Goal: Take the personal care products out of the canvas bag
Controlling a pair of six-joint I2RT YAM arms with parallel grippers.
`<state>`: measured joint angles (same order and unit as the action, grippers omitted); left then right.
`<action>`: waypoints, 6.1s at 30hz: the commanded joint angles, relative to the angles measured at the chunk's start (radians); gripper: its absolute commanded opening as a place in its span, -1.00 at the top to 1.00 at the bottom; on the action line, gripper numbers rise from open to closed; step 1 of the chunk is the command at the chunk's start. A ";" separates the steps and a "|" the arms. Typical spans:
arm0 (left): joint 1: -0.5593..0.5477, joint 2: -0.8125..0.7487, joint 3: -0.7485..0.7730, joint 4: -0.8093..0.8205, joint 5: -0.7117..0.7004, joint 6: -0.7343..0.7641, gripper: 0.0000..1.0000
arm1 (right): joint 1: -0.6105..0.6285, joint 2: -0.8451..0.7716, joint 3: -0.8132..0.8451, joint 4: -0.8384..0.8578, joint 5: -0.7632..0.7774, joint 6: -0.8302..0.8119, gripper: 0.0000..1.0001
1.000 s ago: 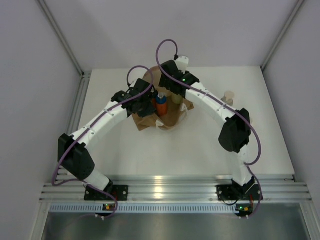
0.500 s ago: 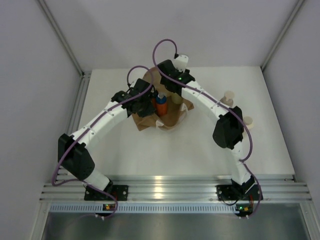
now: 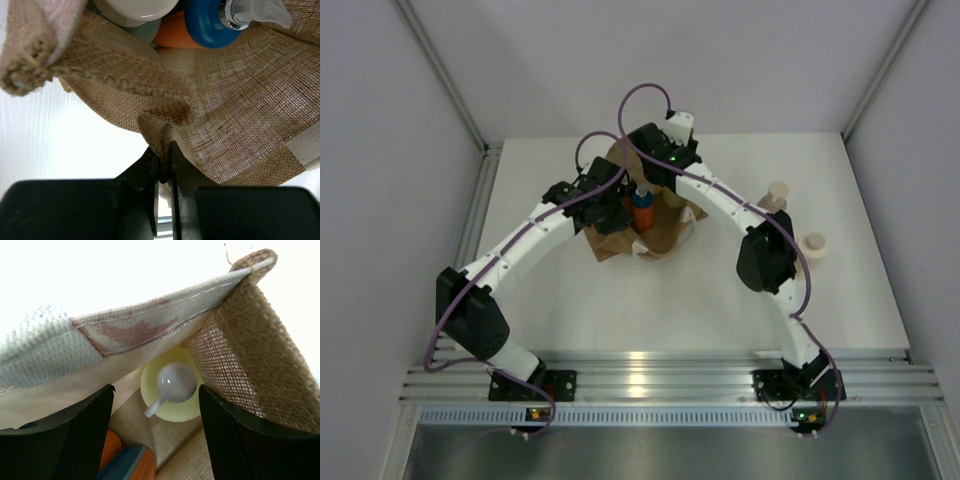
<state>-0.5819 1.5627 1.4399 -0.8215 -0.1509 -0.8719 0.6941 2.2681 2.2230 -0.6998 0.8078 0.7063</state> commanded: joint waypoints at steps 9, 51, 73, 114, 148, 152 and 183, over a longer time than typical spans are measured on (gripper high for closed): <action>-0.003 0.037 0.001 -0.036 0.057 0.034 1.00 | -0.050 0.079 0.067 -0.009 -0.009 -0.060 -0.36; 0.019 0.057 0.033 -0.034 0.070 0.060 1.00 | -0.056 -0.197 -0.195 0.296 -0.220 -0.350 1.00; 0.028 0.076 0.036 -0.036 0.079 0.057 1.00 | -0.053 -0.387 -0.376 0.480 -0.400 -0.488 1.00; 0.030 0.082 0.028 -0.036 0.073 0.053 1.00 | -0.030 -0.659 -0.204 0.396 -0.630 -0.561 1.00; 0.040 0.042 0.004 -0.036 0.080 0.051 1.00 | -0.148 -1.136 -0.614 0.244 -0.443 -0.542 1.00; 0.043 0.042 0.002 -0.036 0.082 0.054 1.00 | -0.176 -1.197 -0.779 0.279 -0.446 -0.507 1.00; 0.062 0.051 0.002 -0.036 0.109 0.082 1.00 | -0.303 -1.521 -1.593 0.637 -0.456 -0.432 0.85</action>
<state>-0.5316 1.6081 1.4673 -0.8139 -0.0441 -0.8116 0.4019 0.8158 0.6044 -0.2993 0.3351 0.2531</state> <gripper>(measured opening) 0.122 0.319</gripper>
